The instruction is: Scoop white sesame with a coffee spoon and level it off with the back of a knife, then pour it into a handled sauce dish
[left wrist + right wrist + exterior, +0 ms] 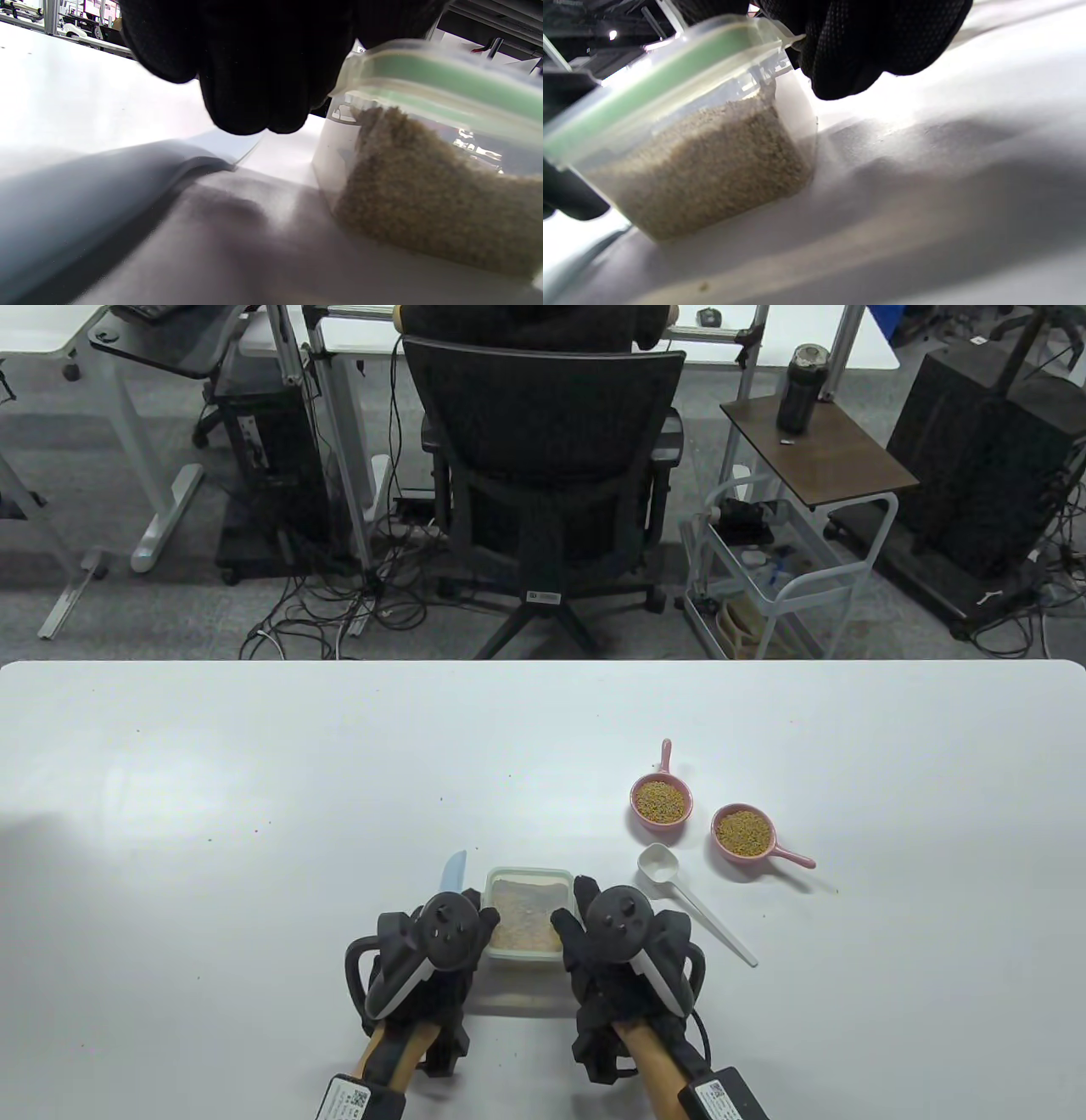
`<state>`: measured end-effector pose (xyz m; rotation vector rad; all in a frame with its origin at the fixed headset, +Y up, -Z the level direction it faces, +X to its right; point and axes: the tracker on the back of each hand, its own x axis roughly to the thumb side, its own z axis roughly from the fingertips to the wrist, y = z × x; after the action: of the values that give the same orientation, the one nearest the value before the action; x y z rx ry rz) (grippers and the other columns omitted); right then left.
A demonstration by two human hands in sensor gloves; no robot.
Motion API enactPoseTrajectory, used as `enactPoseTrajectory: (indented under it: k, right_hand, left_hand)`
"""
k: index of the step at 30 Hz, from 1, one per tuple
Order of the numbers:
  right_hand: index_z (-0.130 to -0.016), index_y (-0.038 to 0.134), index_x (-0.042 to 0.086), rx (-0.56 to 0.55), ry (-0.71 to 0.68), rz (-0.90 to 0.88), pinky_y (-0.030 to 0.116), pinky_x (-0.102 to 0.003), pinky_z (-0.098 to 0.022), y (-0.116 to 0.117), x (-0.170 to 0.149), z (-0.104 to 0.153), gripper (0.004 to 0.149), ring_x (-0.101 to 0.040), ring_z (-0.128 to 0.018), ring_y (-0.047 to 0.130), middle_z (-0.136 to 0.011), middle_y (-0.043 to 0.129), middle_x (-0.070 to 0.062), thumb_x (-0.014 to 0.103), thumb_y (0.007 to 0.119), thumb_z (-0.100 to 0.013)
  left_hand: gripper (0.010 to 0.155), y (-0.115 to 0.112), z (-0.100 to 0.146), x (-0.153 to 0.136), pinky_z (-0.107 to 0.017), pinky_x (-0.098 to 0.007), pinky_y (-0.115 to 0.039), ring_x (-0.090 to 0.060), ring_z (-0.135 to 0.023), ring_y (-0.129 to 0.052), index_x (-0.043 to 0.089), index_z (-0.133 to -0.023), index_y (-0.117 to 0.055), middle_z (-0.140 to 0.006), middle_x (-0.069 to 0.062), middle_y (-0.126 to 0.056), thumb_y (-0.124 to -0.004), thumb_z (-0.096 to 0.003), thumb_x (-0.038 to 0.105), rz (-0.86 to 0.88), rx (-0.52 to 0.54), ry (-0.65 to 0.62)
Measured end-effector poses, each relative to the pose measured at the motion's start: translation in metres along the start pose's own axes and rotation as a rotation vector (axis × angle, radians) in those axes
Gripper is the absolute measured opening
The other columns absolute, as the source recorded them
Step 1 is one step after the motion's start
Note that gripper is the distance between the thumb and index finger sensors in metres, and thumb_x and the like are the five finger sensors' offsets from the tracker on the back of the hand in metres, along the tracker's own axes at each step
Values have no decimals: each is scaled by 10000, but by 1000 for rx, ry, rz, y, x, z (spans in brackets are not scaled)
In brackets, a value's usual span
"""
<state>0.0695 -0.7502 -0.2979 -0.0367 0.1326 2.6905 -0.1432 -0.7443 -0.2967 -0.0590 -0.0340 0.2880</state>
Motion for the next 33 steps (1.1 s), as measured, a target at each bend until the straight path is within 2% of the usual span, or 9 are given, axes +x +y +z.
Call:
enactPoseTrajectory:
  k: [7, 14, 17, 22, 25, 27, 29, 31, 33]
  right_hand:
    - [-1037, 768, 31, -70, 55, 104, 801, -488, -509, -1, 9, 7, 576, -282, -591, 966, -890, 896, -204, 422, 704, -618]
    - [-1004, 783, 0, 18, 123, -184, 814, -469, -480, 0, -8, 2, 536, -251, -538, 975, -834, 922, -199, 362, 714, -615]
    - [-997, 786, -10, 33, 137, -224, 816, -469, -472, 1, -10, 1, 529, -248, -525, 975, -823, 927, -201, 348, 709, -616]
    - [-1015, 768, 1, 26, 104, -193, 805, -471, -492, 2, -11, 2, 553, -253, -554, 964, -848, 906, -202, 379, 707, -617]
    - [-1087, 680, 28, 39, 46, -115, 763, -491, -556, -1, -14, 5, 667, -287, -666, 922, -950, 819, -214, 490, 685, -607]
    - [-1118, 636, 52, -36, -5, -62, 733, -529, -593, -8, -15, 11, 687, -338, -744, 894, -1014, 769, -219, 505, 678, -604]
    - [-1128, 640, 112, -155, -60, 83, 709, -560, -628, -20, -12, 21, 658, -374, -822, 867, -1068, 747, -185, 508, 672, -603]
    - [-1122, 658, 173, -242, -143, 209, 689, -567, -663, -29, -8, 31, 621, -380, -892, 830, -1110, 724, -141, 509, 668, -601]
    - [-1121, 663, 220, -334, -207, 296, 646, -565, -718, -36, -5, 41, 606, -362, -1000, 737, -1175, 646, -90, 519, 664, -593]
  left_hand:
    - [530, 0, 2, 2, -668, -540, -741, -288, -762, -1022, 176, -969, -838, -892, -52, -997, -683, -574, 492, -17, 12, 16]
    - [526, 0, 3, 2, -668, -538, -742, -287, -761, -1024, 179, -968, -839, -891, -49, -999, -681, -575, 491, -14, 1, 23]
    - [526, -1, 3, 2, -667, -539, -744, -288, -758, -1026, 173, -966, -841, -887, -51, -1003, -681, -575, 488, -3, -2, 26]
    - [527, -1, 4, -1, -662, -538, -745, -285, -749, -1028, 176, -956, -847, -877, -47, -1005, -676, -576, 499, 7, -3, 17]
    - [544, -4, 9, -3, -668, -540, -731, -288, -761, -1014, 190, -963, -836, -891, -49, -989, -635, -580, 520, 4, 40, 8]
    - [579, -2, 14, -2, -676, -555, -715, -310, -786, -999, 183, -978, -827, -916, -68, -974, -600, -573, 529, -102, 151, -3]
    - [606, 7, 20, 2, -698, -542, -711, -286, -837, -983, 214, -1012, -786, -967, -36, -942, -559, -566, 554, -318, 233, -15]
    - [610, 16, 25, 3, -718, -545, -692, -291, -900, -946, 230, -1043, -749, -1019, -25, -901, -545, -569, 555, -348, 294, -29]
    - [635, 24, 29, 3, -748, -560, -646, -316, -997, -853, 234, -1093, -676, -1101, -37, -815, -541, -566, 561, -299, 338, -75]
